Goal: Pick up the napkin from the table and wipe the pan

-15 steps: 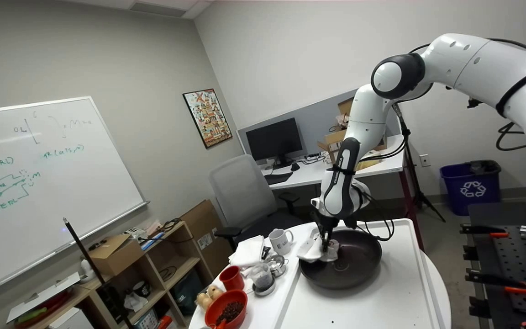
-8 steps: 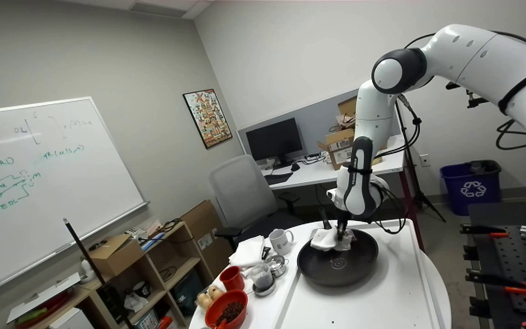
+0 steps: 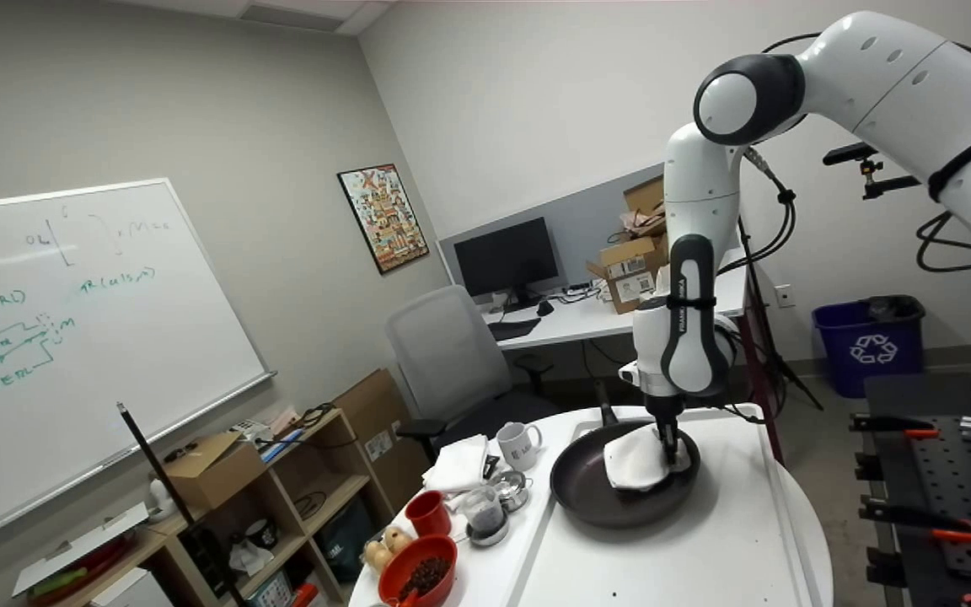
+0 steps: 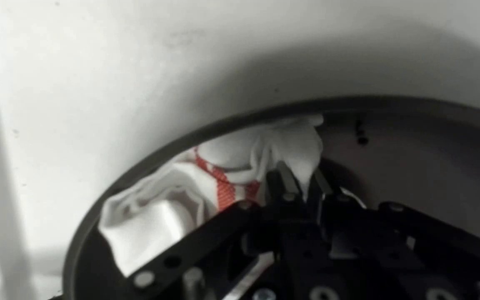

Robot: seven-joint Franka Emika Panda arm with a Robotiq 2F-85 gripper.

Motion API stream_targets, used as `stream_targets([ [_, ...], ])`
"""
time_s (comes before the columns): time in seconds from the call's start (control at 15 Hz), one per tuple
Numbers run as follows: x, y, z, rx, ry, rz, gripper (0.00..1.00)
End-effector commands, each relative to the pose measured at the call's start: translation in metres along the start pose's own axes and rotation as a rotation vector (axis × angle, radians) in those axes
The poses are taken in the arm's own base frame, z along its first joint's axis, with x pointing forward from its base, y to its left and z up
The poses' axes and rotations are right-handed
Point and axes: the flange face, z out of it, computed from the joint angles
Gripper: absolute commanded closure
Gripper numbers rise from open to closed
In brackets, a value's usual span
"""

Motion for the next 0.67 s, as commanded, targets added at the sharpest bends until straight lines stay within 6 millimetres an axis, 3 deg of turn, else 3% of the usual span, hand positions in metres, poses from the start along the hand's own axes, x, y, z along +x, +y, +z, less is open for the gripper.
stream_targets([
  [0.0,-0.001,-0.034,-0.006,0.076,-0.092,-0.105,0.97],
  [0.33,0.027,-0.073,0.0,0.211,-0.107,-0.278,0.97],
  [0.6,0.056,-0.071,-0.002,0.267,-0.05,-0.306,0.97],
])
